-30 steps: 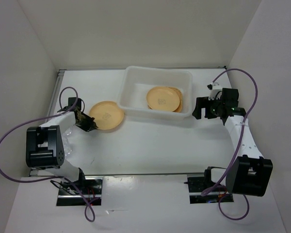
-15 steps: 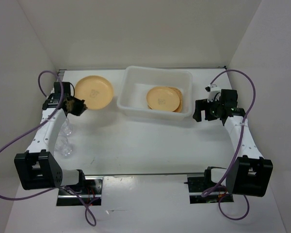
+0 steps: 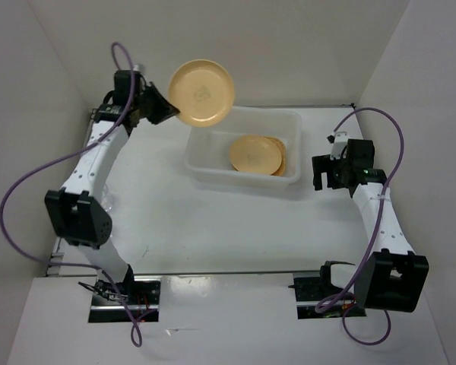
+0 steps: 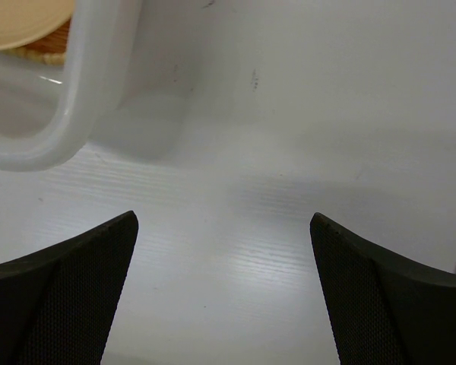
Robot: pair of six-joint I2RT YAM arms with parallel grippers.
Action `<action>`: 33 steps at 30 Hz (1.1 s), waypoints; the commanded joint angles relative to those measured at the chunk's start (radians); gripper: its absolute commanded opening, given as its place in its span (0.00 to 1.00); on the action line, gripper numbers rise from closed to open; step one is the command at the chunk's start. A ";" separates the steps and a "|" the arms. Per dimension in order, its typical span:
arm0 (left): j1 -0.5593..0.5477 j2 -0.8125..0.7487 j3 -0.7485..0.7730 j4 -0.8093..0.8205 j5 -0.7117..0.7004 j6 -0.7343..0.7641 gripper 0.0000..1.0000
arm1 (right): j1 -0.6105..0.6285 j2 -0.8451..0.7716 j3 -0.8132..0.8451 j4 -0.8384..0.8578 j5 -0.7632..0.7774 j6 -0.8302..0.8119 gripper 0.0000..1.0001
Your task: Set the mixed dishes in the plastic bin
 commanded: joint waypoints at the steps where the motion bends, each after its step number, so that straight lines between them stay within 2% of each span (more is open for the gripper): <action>1: -0.078 0.161 0.156 -0.089 0.132 0.182 0.00 | 0.005 -0.056 0.050 -0.011 0.125 0.030 0.98; 2: -0.126 0.186 0.178 -0.099 0.120 0.201 0.00 | 0.005 -0.056 0.041 -0.011 0.136 0.030 0.96; 6: -0.200 0.317 0.240 -0.130 0.134 0.233 0.00 | 0.005 -0.065 0.050 -0.011 0.350 0.105 0.96; 8: -0.235 0.394 0.310 -0.172 0.134 0.262 0.00 | 0.005 -0.074 0.039 -0.011 0.398 0.117 0.96; 13: -0.293 0.521 0.463 -0.306 0.056 0.287 0.00 | 0.005 -0.084 0.039 -0.002 0.412 0.128 0.96; 19: -0.324 0.666 0.618 -0.416 0.013 0.287 0.09 | 0.005 -0.084 0.030 0.008 0.412 0.128 0.96; 23: -0.335 0.791 0.781 -0.493 -0.006 0.278 0.14 | 0.005 -0.084 0.030 0.008 0.412 0.128 0.96; 25: -0.344 0.860 0.974 -0.586 -0.030 0.278 0.14 | 0.015 -0.084 0.030 0.008 0.403 0.128 0.96; 26: -0.344 0.955 1.067 -0.673 -0.030 0.278 0.16 | 0.015 -0.084 0.030 0.008 0.403 0.128 0.96; 27: -0.344 1.014 1.310 -0.721 -0.030 0.278 0.16 | 0.015 -0.084 0.030 0.008 0.403 0.128 0.96; 28: -0.344 1.070 1.427 -0.767 -0.015 0.262 0.17 | 0.015 -0.084 0.030 0.008 0.403 0.128 0.96; 30: -0.335 1.097 1.340 -0.759 0.011 0.253 0.17 | 0.015 -0.084 0.030 0.008 0.403 0.128 0.96; 32: -0.348 1.140 1.422 -0.794 -0.016 0.253 0.19 | 0.024 -0.084 0.030 0.008 0.403 0.128 0.96; 33: -0.349 1.140 1.401 -0.794 -0.016 0.253 0.22 | 0.024 -0.084 0.030 0.008 0.403 0.128 0.96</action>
